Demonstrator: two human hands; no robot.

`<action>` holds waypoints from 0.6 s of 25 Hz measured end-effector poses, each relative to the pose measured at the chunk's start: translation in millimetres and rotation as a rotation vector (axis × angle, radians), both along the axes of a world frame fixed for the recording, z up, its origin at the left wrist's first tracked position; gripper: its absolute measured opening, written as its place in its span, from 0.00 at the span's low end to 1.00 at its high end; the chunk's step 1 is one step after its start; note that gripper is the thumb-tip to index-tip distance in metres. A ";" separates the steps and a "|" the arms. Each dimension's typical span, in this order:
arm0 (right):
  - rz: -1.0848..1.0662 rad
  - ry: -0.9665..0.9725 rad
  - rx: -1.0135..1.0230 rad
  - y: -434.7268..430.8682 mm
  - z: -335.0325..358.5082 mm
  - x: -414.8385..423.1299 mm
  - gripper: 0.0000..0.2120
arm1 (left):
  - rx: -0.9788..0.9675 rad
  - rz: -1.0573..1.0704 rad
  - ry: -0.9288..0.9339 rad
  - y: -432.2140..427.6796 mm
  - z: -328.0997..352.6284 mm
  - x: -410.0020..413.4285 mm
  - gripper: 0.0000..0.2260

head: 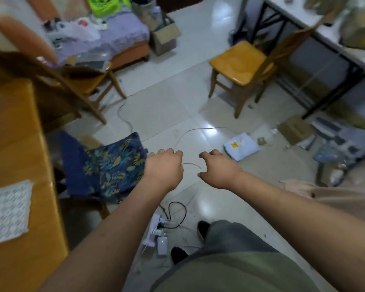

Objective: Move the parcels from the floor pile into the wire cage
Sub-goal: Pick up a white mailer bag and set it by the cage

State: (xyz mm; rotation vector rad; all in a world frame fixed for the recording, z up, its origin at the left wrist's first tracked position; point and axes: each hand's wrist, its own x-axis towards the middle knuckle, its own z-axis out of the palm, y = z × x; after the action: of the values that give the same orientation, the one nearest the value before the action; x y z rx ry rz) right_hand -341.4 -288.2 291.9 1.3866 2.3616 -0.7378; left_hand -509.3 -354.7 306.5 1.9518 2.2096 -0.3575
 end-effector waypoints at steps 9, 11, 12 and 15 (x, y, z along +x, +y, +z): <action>-0.421 -0.020 -0.043 46.2 -15.5 130.1 0.31 | -0.065 -0.388 -0.075 118.8 -26.9 126.1 0.18; -0.477 -0.025 -0.055 73.6 -23.1 157.2 0.31 | -0.067 -0.444 -0.075 153.6 -37.5 154.8 0.19; -0.497 -0.032 -0.064 87.8 -26.2 169.6 0.31 | -0.066 -0.460 -0.070 171.1 -42.2 167.0 0.18; -0.523 -0.048 -0.106 130.5 -36.8 202.0 0.30 | -0.084 -0.472 -0.064 221.9 -52.1 195.2 0.18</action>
State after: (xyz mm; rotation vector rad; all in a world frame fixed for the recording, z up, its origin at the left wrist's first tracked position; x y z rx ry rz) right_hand -139.4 -157.7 255.1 1.9719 1.8994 -0.9288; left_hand -314.1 -132.8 254.4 2.3840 1.6459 -0.4323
